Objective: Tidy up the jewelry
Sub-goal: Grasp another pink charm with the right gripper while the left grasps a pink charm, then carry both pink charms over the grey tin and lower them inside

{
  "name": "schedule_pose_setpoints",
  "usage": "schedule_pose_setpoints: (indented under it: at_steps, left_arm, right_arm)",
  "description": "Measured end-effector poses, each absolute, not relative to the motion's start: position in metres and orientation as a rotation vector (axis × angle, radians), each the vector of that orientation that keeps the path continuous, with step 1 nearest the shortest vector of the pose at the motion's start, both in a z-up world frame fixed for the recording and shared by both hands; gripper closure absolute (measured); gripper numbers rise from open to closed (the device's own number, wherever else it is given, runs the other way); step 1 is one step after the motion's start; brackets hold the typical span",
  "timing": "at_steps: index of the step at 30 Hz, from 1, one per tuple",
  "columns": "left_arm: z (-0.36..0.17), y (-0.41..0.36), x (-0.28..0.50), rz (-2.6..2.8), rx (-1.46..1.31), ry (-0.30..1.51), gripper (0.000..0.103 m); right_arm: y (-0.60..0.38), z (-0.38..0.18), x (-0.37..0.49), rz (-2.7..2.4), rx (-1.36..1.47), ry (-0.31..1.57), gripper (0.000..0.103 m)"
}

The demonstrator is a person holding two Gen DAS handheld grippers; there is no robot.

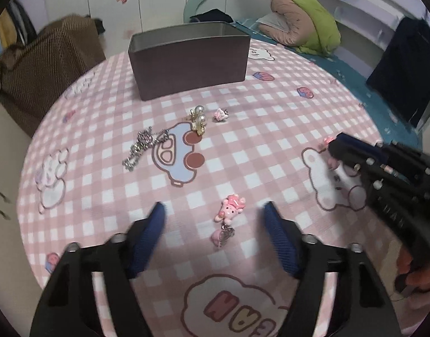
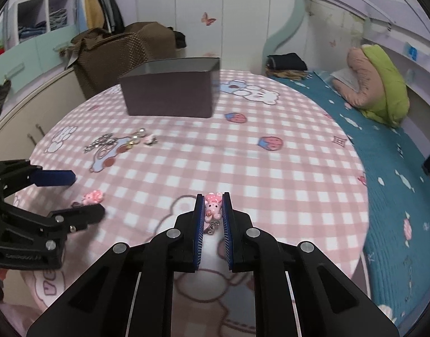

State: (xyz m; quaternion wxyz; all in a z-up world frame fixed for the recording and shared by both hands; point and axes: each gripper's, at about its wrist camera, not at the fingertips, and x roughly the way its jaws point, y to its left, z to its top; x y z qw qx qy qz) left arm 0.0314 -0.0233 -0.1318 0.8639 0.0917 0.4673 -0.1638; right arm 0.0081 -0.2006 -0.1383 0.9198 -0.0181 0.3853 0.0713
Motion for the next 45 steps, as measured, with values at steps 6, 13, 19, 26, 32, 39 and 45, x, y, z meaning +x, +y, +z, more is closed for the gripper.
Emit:
schedule_pose_setpoints:
  at_steps: [6,13,19,26,32,39,45]
  left_arm:
    - [-0.128,-0.017,0.035,-0.367,0.162,0.990,0.089]
    - [-0.125,-0.007,0.042,-0.386,0.081,1.009,0.089]
    - [-0.115,0.001,0.047,-0.384,0.047,0.979,0.089]
    - [-0.096,0.018,0.057,-0.409,-0.033,0.943,0.098]
    - [-0.086,0.035,0.060,-0.391,-0.075,0.912,0.098]
    - [-0.083,0.043,0.068,-0.377,-0.100,0.910,0.098]
    - [-0.079,0.040,0.085,-0.383,-0.108,0.900,0.098]
  right_arm:
    - [-0.205,-0.142,0.010,0.142,-0.010,0.792,0.090]
    - [-0.207,-0.139,0.013,0.138,0.000,0.783,0.090]
    - [-0.213,-0.128,0.016,0.123,0.022,0.754,0.090]
    - [-0.218,-0.105,0.023,0.128,0.052,0.706,0.090]
    - [-0.215,-0.089,0.022,0.134,0.047,0.670,0.090]
    - [-0.210,-0.085,0.026,0.133,0.054,0.664,0.090]
    - [-0.208,-0.088,0.040,0.137,0.062,0.685,0.090]
